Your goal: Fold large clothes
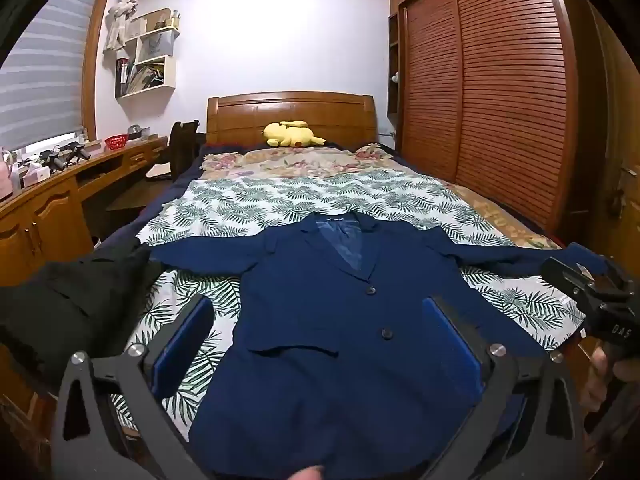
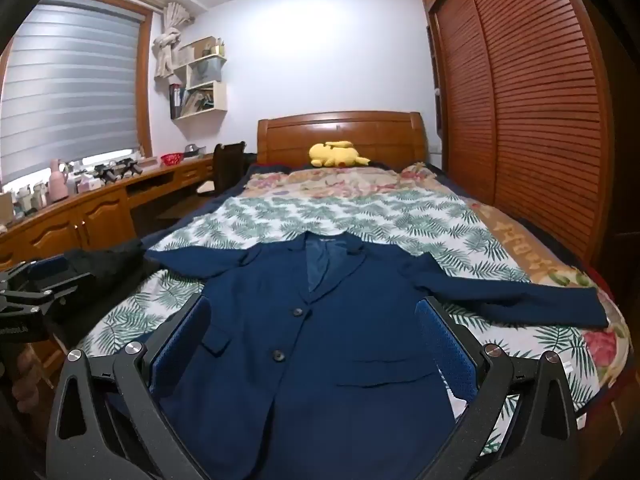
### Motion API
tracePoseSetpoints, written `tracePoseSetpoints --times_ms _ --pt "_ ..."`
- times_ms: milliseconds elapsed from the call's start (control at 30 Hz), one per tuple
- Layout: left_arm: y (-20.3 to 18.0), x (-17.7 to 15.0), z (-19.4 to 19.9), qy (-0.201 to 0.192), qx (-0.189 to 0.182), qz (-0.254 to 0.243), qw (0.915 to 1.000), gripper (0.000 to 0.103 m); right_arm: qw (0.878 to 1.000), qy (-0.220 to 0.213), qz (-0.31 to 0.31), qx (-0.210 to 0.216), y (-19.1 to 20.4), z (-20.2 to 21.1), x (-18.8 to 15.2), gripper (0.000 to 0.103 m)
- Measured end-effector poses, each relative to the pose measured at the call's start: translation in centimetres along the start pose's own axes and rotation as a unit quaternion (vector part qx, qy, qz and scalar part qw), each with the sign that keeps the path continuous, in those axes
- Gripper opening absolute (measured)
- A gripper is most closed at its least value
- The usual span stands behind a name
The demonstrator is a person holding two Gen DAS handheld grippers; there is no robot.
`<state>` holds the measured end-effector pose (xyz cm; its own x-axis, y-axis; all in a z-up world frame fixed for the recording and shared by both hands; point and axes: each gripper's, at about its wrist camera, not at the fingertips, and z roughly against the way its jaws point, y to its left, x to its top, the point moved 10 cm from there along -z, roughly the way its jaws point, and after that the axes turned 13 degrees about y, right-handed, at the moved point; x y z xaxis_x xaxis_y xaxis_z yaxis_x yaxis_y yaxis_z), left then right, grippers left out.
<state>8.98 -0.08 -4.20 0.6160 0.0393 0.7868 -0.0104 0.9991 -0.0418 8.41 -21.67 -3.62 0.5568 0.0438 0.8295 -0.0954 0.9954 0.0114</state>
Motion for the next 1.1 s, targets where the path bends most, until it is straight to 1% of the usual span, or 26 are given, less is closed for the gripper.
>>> tracePoseSetpoints --times_ms 267,333,433,1100 --pt "0.11 0.10 0.10 0.001 0.001 0.002 1.0000 0.103 1.000 0.003 0.001 -0.001 -0.06 0.04 -0.13 0.103" --pt "0.86 -0.42 -0.26 -0.001 0.004 0.005 1.0000 0.103 1.000 0.005 0.001 0.000 -0.02 0.00 -0.19 0.103" --pt "0.27 -0.41 -0.30 -0.001 0.010 0.006 0.9999 0.103 1.000 0.005 0.001 -0.001 -0.08 0.07 -0.22 0.103" --pt "0.12 -0.08 0.38 -0.005 0.012 0.006 0.9999 0.103 1.000 0.005 -0.001 0.001 -0.06 0.17 -0.24 0.103"
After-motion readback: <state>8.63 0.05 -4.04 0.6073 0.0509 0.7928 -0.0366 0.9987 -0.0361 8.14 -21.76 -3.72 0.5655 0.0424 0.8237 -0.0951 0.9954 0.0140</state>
